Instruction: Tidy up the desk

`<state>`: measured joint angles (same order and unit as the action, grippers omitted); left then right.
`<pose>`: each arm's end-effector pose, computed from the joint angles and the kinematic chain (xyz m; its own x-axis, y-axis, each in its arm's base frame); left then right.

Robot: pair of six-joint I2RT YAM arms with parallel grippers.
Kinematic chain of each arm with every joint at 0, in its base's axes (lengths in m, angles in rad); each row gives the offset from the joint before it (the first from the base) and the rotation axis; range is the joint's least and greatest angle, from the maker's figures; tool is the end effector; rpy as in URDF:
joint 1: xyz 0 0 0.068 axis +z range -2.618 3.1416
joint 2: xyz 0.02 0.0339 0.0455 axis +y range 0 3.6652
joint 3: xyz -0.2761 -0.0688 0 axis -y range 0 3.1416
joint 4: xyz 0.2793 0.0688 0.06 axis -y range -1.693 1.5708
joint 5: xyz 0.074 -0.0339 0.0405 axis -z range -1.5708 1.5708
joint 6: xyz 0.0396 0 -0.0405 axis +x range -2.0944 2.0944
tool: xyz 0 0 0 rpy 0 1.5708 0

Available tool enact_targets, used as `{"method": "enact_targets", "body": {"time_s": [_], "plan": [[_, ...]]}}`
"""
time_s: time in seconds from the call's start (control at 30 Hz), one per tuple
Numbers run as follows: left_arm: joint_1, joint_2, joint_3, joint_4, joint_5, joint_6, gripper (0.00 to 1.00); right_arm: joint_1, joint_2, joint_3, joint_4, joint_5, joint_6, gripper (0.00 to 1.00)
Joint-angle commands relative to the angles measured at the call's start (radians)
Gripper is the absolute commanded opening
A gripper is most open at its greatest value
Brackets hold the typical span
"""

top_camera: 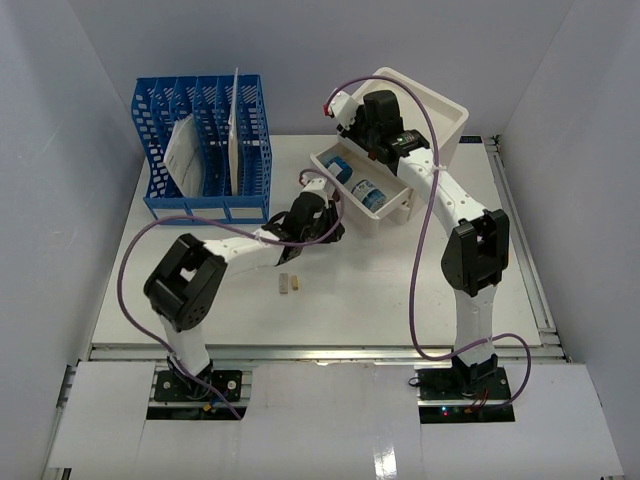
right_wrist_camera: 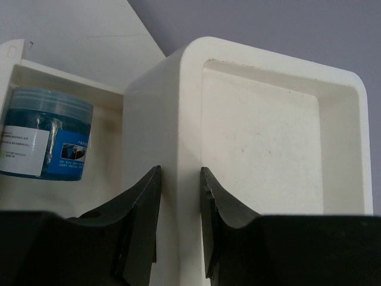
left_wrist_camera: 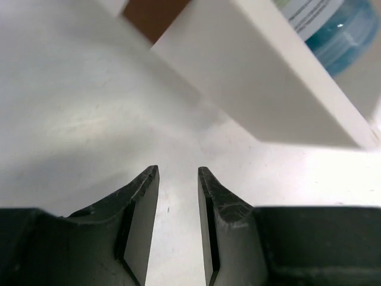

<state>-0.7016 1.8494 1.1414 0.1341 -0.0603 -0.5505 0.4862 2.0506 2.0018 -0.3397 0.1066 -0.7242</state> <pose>0.3395 -0.2838 0.1813 -0.6702 -0.1173 -0.7328 0.2992 0.8609 -0.4114 0.4743 0.2459 0.3618 -0.0007 -0.7455 -0.6665 -0.5047 0.5757 -0.6434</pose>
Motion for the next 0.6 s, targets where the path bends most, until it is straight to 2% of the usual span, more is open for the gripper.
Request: {"method": "enact_targets", "body": {"time_s": [0.0,0.13,0.3,0.4,0.5,0.53,0.57], "plan": [[0.033,-0.296,-0.202,0.029,-0.118,-0.136,0.44,0.028,0.036,-0.019,-0.117,-0.064,0.042,0.21],[0.069,-0.394,-0.302,-0.062,-0.146,-0.196,0.44,0.026,0.042,-0.016,-0.117,-0.064,0.043,0.21],[0.103,-0.304,-0.241,-0.128,-0.069,-0.180,0.42,0.026,0.045,-0.009,-0.117,-0.069,0.053,0.21],[0.097,-0.149,-0.079,-0.098,0.077,-0.192,0.38,0.026,0.048,-0.006,-0.117,-0.072,0.060,0.20],[0.037,0.065,0.258,-0.044,0.226,-0.180,0.38,0.026,0.060,0.009,-0.124,-0.073,0.071,0.20],[0.015,0.130,0.269,-0.057,0.246,-0.154,0.38,0.028,0.060,0.009,-0.128,-0.074,0.072,0.20],[-0.017,0.224,0.460,-0.109,0.263,-0.126,0.39,0.026,0.059,0.009,-0.132,-0.074,0.071,0.19]]}}
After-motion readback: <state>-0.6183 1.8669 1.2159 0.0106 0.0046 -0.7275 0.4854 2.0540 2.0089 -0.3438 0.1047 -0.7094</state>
